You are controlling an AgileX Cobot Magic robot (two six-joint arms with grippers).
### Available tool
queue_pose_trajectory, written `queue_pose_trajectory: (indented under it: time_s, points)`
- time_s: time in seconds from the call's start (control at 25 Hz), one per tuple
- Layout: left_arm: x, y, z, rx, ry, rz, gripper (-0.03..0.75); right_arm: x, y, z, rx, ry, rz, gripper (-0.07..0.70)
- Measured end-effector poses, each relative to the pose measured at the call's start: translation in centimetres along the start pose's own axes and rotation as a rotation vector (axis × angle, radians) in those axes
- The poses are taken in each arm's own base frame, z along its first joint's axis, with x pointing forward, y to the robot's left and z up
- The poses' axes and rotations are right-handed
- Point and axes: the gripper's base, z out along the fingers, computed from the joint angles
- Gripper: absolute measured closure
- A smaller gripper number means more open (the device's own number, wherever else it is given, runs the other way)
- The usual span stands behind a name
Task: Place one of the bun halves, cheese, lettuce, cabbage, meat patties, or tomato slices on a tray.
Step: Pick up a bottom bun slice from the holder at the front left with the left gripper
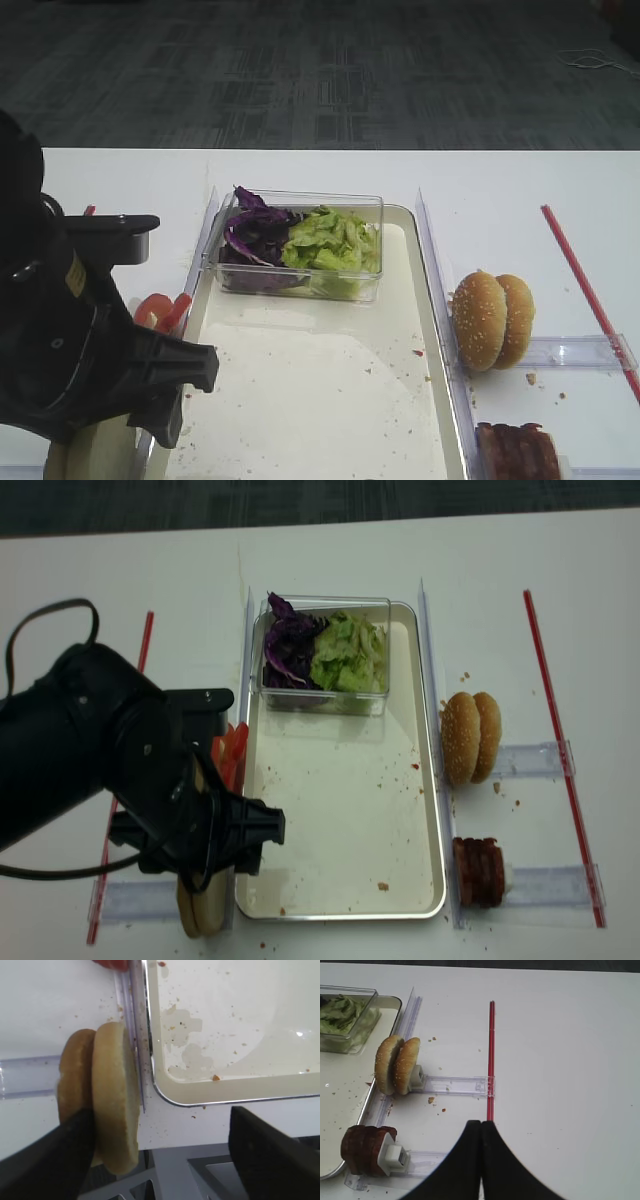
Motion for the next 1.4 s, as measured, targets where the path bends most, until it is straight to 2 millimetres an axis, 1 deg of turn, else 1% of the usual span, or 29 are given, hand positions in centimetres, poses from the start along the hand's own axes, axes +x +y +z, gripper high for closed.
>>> queue_pose_trajectory:
  time_s: [0.2, 0.72, 1.16, 1.4]
  points:
    - [-0.09, -0.07, 0.16, -0.004, 0.005, 0.003, 0.174, 0.0, 0.0, 0.0, 0.0, 0.0, 0.0, 0.316]
    - [-0.19, 0.05, 0.21, -0.019, -0.001, 0.016, 0.241, 0.0, 0.0, 0.0, 0.0, 0.0, 0.0, 0.316]
    - [-0.22, 0.13, 0.24, -0.03, -0.002, 0.022, 0.246, 0.0, 0.0, 0.0, 0.0, 0.0, -0.003, 0.316]
    - [-0.56, -0.12, 0.84, -0.051, 0.025, 0.022, 0.253, 0.0, 0.0, 0.0, 0.0, 0.0, -0.003, 0.316]
